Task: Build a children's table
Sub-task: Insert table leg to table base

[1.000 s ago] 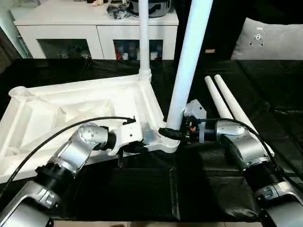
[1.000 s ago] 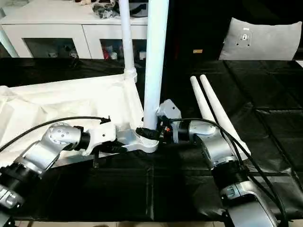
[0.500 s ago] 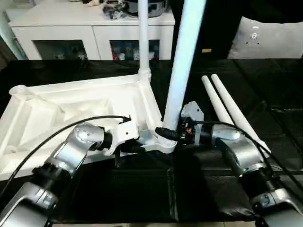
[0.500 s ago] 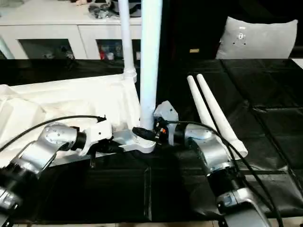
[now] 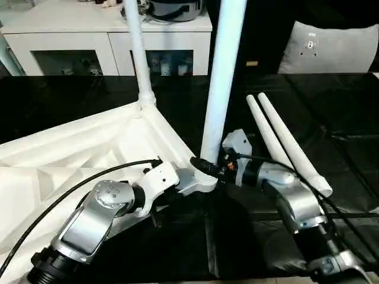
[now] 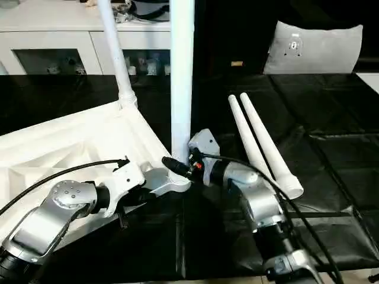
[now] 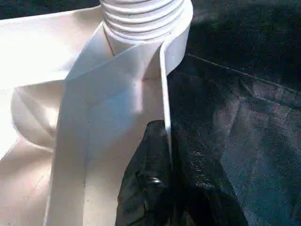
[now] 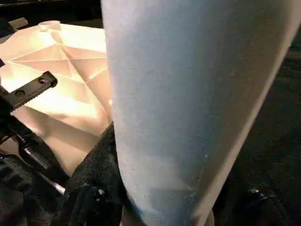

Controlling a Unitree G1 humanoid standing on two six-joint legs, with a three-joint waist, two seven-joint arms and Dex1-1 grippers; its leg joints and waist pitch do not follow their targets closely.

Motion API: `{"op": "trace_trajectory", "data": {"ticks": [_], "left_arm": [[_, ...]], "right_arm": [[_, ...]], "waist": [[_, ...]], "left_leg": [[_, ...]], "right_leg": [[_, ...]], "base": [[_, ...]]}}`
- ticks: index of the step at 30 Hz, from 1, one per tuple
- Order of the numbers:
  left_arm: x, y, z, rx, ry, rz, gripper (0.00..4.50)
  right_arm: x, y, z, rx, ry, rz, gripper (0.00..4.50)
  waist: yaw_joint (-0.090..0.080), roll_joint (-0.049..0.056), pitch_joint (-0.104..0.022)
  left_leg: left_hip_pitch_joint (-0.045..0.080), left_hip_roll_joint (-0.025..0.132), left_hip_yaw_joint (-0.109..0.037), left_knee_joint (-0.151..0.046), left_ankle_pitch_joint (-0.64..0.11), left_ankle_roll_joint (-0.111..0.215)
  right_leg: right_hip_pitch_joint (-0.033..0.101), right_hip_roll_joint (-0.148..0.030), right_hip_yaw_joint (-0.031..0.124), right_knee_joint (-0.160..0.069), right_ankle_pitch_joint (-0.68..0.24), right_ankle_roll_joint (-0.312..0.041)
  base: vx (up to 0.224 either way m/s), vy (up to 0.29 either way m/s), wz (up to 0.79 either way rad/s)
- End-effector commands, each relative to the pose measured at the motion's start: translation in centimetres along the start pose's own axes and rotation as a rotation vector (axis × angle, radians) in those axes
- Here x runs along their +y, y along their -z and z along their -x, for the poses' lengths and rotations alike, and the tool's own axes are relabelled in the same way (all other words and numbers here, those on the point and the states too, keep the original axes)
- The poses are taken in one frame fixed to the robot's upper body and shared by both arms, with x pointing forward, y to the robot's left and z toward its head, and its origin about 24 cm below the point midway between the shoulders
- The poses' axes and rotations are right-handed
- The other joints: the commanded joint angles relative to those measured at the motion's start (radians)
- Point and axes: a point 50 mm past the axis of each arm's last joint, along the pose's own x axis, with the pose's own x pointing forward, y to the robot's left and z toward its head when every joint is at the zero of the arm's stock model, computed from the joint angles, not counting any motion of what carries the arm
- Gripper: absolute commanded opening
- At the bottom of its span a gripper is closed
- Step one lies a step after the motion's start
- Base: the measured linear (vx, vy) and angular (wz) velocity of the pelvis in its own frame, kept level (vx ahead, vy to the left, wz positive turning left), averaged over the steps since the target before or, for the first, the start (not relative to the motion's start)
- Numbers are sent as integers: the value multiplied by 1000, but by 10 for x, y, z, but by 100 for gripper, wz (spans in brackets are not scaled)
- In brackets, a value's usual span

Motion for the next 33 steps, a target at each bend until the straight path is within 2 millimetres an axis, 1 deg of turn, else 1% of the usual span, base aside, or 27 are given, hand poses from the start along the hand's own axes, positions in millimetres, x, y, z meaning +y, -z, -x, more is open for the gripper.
{"op": "trace_trajectory", "data": {"ticks": [1, 2, 4, 5, 7, 9, 11, 12, 14, 15, 16, 17, 18, 19, 20, 22, 23, 24, 25, 26, 27, 28, 29, 30, 31, 32, 33], "left_arm": [[-8, -28, 5, -96, 38, -101, 0], [-7, -28, 6, -91, 34, -100, 0], [-6, -27, 6, -81, 28, -102, 0], [-6, -27, 6, -77, 27, -103, 0], [-6, -27, 5, -76, 26, -107, 0], [-5, -28, 4, -77, 29, -129, 0], [-5, -28, 3, -77, 29, -140, 0], [-5, -27, 3, -78, 27, -138, 0], [-2, -27, 2, -85, 15, -144, 0], [0, -27, 2, -91, 8, -152, 0], [0, -27, 2, -91, 8, -152, 0], [1, -27, 1, -95, 8, -158, 0], [2, -25, 0, -101, 14, -158, 0], [2, -25, 0, -101, 14, -158, 0], [7, -20, -2, -92, 21, -159, 0], [9, -18, -3, -89, 21, -159, 0], [13, -16, -4, -84, 16, -156, 0], [15, -15, -4, -78, 13, -160, 0], [16, -15, -4, -75, 12, -163, 0], [18, -14, -4, -73, 11, -166, 0], [18, -14, -4, -73, 11, -166, 0], [19, -14, -3, -71, 10, -167, 0], [22, -14, -4, -69, 12, -174, 0], [23, -13, -4, -69, 16, -180, 0], [25, -13, -5, -68, 27, -194, 0], [25, -13, -5, -67, 33, -197, 0], [26, -12, -6, -69, 37, -201, 0]], "right_arm": [[9, 77, 18, 352, 81, -200, 189], [9, 77, 18, 352, 82, -199, 189], [9, 78, 17, 356, 93, -189, 189], [8, 78, 17, 358, 99, -189, 189], [7, 80, 16, 362, 111, -188, 189], [6, 80, 14, 356, 130, -200, 189], [4, 80, 13, 351, 148, -212, 189], [4, 80, 12, 347, 150, -216, 224], [4, 78, 12, 336, 155, -215, 224], [4, 77, 12, 328, 155, -216, 224], [4, 77, 12, 328, 155, -216, 224], [5, 77, 12, 327, 154, -218, 224], [4, 77, 13, 324, 154, -209, 249], [4, 77, 13, 324, 154, -209, 265], [4, 76, 17, 300, 150, -178, 267], [4, 75, 19, 291, 148, -171, 280], [4, 73, 21, 268, 136, -170, 291], [5, 72, 23, 257, 132, -173, 291], [5, 72, 23, 252, 130, -175, 303], [5, 71, 24, 246, 128, -176, 303], [5, 71, 24, 246, 128, -176, 310], [5, 71, 26, 240, 126, -173, 323], [5, 71, 28, 230, 120, -166, 335], [5, 70, 30, 225, 119, -159, 348], [4, 70, 35, 211, 118, -146, 356], [4, 69, 36, 203, 116, -140, 356], [4, 69, 38, 197, 114, -136, 368]], "waist": [[8, 22, -16], [6, 16, -16], [4, 21, -17], [4, 18, -17], [4, 21, -17], [3, 20, -14], [1, 19, -15], [1, 20, -14], [0, 19, -13], [2, 19, -15], [4, 19, -16], [5, 20, -14], [4, 13, -20], [6, 18, -19], [6, 16, -21], [12, 18, -26], [15, 22, -27], [18, 18, -29], [19, 17, -30], [22, 19, -34], [26, 19, -40], [26, 19, -40], [29, 21, -44], [32, 18, -46], [32, 18, -46], [35, 21, -45], [39, 20, -45]], "left_leg": [[1, 63, -39, -85, -321, 6], [-1, 62, -37, -84, -317, 7], [-1, 61, -36, -83, -317, 6], [-1, 60, -35, -82, -316, 6], [0, 60, -36, -82, -324, 5], [0, 60, -37, -84, -343, 0], [0, 60, -39, -85, -352, -3], [0, 60, -40, -85, -357, -4], [2, 60, -40, -85, -369, -6], [7, 60, -39, -83, -376, -7], [6, 61, -40, -84, -370, -8], [3, 61, -40, -86, -365, -6], [4, 61, -38, -83, -359, -5], [5, 62, -39, -84, -356, -7], [4, 59, -36, -82, -344, -3], [8, 62, -34, -80, -324, -5], [5, 63, -33, -80, -307, -5], [3, 63, -32, -80, -290, -2], [2, 62, -32, -79, -278, 0], [1, 61, -30, -75, -250, 5], [2, 61, -28, -68, -206, 9], [2, 61, -28, -68, -206, 9], [-3, 59, -26, -63, -152, 19], [-3, 58, -26, -60, -136, 26], [-4, 57, -26, -60, -130, 30], [-3, 57, -25, -60, -134, 35], [-4, 58, -25, -59, -141, 36]], "right_leg": [[6, -106, 55, -99, -365, -150], [8, -104, 54, -98, -330, -157], [9, -103, 53, -96, -303, -168], [10, -104, 53, -96, -297, -172], [10, -104, 53, -97, -311, -173], [8, -106, 53, -100, -351, -165], [8, -107, 54, -102, -382, -157], [7, -108, 53, -103, -392, -154], [4, -108, 54, -106, -417, -145], [-1, -107, 56, -110, -426, -140], [1, -107, 55, -107, -414, -141], [1, -106, 55, -106, -400, -142], [4, -106, 55, -105, -387, -144], [3, -107, 55, -103, -382, -145], [3, -106, 56, -106, -374, -144], [3, -105, 57, -101, -321, -150], [7, -103, 56, -97, -272, -159], [11, -103, 55, -93, -234, -163], [15, -104, 54, -91, -213, -165], [18, -104, 54, -87, -173, -169], [21, -104, 55, -81, -99, -181], [21, -104, 55, -81, -99, -181], [28, -100, 50, -71, 10, -197], [32, -100, 48, -66, 49, -200], [32, -100, 48, -65, 60, -202], [32, -101, 47, -66, 53, -201], [33, -103, 47, -68, 35, -198]], "base": [[0, 0, 0], [0, 0, 0], [0, 0, 0], [0, 0, 0], [0, 0, 0], [0, 0, 0], [0, 0, 0], [0, 0, 0], [0, 0, 0], [0, 0, 0], [0, 0, 0], [0, 0, 0], [0, 0, 0], [0, 0, 0], [0, 0, 0], [0, 0, 0], [0, 0, 0], [0, 0, 0], [0, 0, 0], [0, 0, 0], [0, 0, 0], [0, 0, 0], [0, 0, 0], [0, 0, 0], [0, 0, 0], [0, 0, 0], [0, 0, 0]]}}
